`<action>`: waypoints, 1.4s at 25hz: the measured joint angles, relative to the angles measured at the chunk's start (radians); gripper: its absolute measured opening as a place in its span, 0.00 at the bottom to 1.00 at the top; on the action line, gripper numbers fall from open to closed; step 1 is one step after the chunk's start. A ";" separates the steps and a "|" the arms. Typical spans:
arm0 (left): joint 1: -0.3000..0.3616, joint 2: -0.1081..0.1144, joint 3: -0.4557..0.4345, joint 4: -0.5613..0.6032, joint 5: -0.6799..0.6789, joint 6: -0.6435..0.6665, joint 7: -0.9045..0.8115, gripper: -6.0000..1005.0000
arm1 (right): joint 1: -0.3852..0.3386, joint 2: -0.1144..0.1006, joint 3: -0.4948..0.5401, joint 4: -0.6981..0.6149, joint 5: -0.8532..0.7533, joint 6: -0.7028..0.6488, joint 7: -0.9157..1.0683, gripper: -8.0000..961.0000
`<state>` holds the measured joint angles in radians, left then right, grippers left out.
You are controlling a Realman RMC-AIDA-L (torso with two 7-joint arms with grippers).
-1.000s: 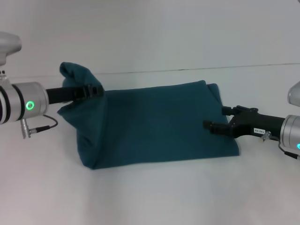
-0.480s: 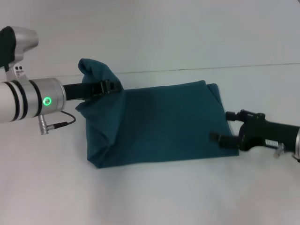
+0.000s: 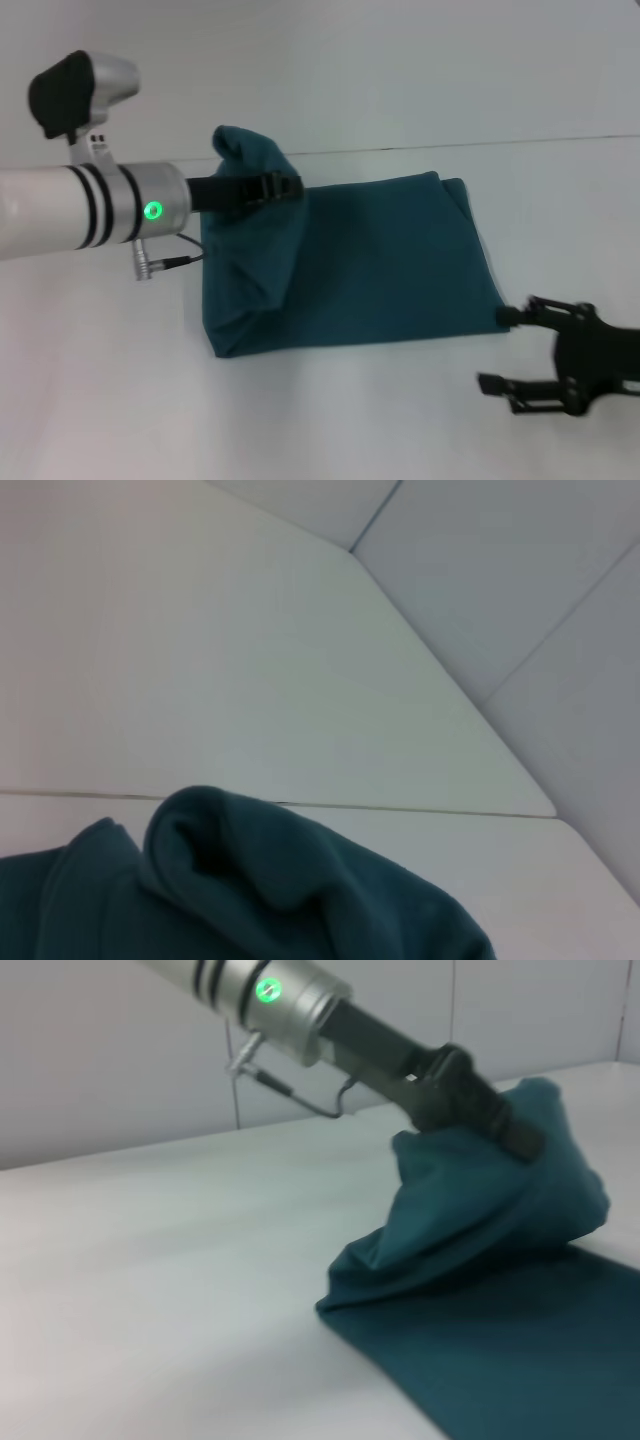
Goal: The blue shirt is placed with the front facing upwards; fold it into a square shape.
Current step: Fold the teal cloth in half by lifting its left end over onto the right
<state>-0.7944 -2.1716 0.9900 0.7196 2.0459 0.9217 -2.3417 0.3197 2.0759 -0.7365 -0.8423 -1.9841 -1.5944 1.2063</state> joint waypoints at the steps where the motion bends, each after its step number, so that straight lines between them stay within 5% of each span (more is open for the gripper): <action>1: -0.004 0.000 0.013 -0.005 -0.011 -0.008 0.000 0.10 | -0.011 -0.002 0.004 -0.010 -0.002 -0.015 0.001 0.95; 10: -0.028 -0.003 0.079 -0.023 -0.065 -0.032 -0.012 0.10 | -0.060 -0.018 0.121 -0.028 -0.003 -0.117 0.005 0.95; 35: -0.076 -0.003 0.350 -0.082 -0.333 -0.181 -0.009 0.10 | -0.100 -0.007 0.170 -0.021 -0.030 -0.122 -0.013 0.95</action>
<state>-0.8699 -2.1751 1.3401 0.6371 1.7128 0.7403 -2.3510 0.2196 2.0691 -0.5663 -0.8636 -2.0145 -1.7163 1.1931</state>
